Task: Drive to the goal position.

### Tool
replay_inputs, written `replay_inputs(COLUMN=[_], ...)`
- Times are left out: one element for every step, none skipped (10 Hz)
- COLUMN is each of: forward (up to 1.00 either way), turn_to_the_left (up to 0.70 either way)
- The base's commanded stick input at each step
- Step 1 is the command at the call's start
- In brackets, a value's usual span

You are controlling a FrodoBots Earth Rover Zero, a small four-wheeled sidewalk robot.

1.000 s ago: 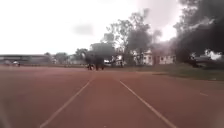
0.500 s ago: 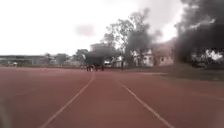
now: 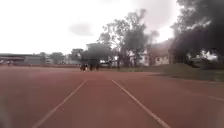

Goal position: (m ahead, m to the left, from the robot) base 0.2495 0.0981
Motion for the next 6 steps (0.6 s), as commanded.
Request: replay_inputs(forward=[0.7,0.7,0.7,0.7,0.7,0.7], turn_to_the_left=[0.0,0.0,0.0,0.0,0.0,0.0])
